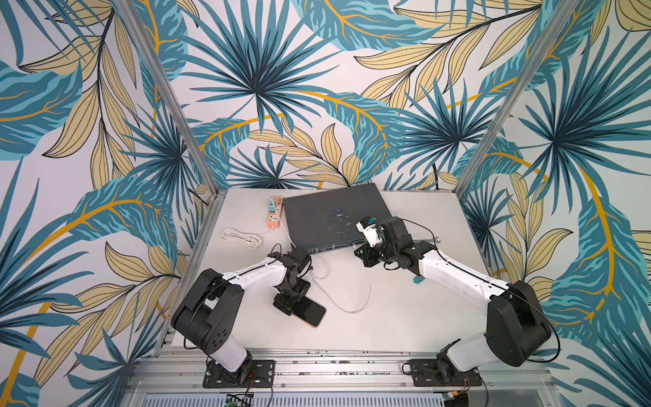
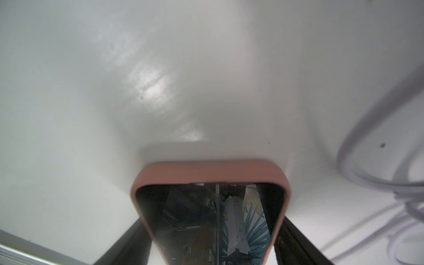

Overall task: Plug the charging cable into the phone
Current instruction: Pick up the phone at the center of the board.

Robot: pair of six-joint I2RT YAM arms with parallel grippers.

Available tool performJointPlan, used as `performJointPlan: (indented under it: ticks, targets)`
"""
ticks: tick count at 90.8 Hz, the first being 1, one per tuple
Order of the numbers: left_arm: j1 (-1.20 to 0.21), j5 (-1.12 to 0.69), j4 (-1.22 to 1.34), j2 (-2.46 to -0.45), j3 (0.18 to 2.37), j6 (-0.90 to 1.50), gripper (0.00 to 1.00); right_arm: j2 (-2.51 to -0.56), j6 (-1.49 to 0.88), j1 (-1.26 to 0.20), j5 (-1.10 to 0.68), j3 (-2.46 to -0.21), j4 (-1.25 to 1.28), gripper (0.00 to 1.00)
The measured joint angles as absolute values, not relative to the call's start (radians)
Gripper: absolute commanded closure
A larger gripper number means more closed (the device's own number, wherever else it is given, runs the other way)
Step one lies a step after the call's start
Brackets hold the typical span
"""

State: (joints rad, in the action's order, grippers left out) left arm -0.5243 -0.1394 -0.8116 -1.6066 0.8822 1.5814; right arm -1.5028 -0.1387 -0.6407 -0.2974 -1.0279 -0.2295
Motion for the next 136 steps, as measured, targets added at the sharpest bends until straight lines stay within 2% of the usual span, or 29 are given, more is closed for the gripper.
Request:
performJointPlan:
  ticks: [21, 58, 84, 108, 110, 118, 121, 124, 126, 131, 136]
  targets:
    - [-0.520, -0.133, -0.793, -1.577, 0.861, 1.573, 1.00, -1.500, -0.138, -0.635, -0.302, -1.028, -0.230, 1.00]
    - [-0.451, -0.098, -0.789, -1.436, 0.848, 1.514, 1.00, -1.524, -0.092, -0.635, -0.268, -1.104, -0.287, 1.00]
    - [-0.368, -0.123, -0.801, -1.451, 0.871, 1.409, 1.00, -1.596, -0.054, -0.635, -0.232, -1.192, -0.339, 1.00]
    - [-0.352, -0.123, -0.804, -1.576, 0.901, 1.332, 1.00, -1.599, -0.052, -0.635, -0.236, -1.205, -0.342, 1.00]
    - [-0.352, -0.124, -0.803, -1.586, 0.901, 1.331, 0.98, -1.599, -0.052, -0.635, -0.236, -1.205, -0.343, 1.00]
    - [-0.352, -0.130, -0.802, -1.612, 0.900, 1.327, 0.69, -1.599, -0.052, -0.635, -0.237, -1.205, -0.343, 1.00]
    - [-0.352, -0.130, -0.803, -1.611, 0.900, 1.325, 0.53, -1.599, -0.052, -0.635, -0.237, -1.205, -0.343, 1.00]
    - [-0.352, -0.131, -0.803, -1.612, 0.900, 1.323, 0.33, -1.599, -0.052, -0.635, -0.237, -1.205, -0.344, 1.00]
    - [-0.352, -0.131, -0.803, -1.612, 0.900, 1.322, 0.24, -1.599, -0.052, -0.635, -0.237, -1.205, -0.344, 1.00]
    - [-0.352, -0.132, -0.803, -1.612, 0.900, 1.316, 0.15, -1.599, -0.052, -0.635, -0.237, -1.205, -0.344, 1.00]
    - [-0.352, -0.131, -0.802, -1.612, 0.900, 1.314, 0.11, -1.599, -0.052, -0.635, -0.237, -1.204, -0.344, 1.00]
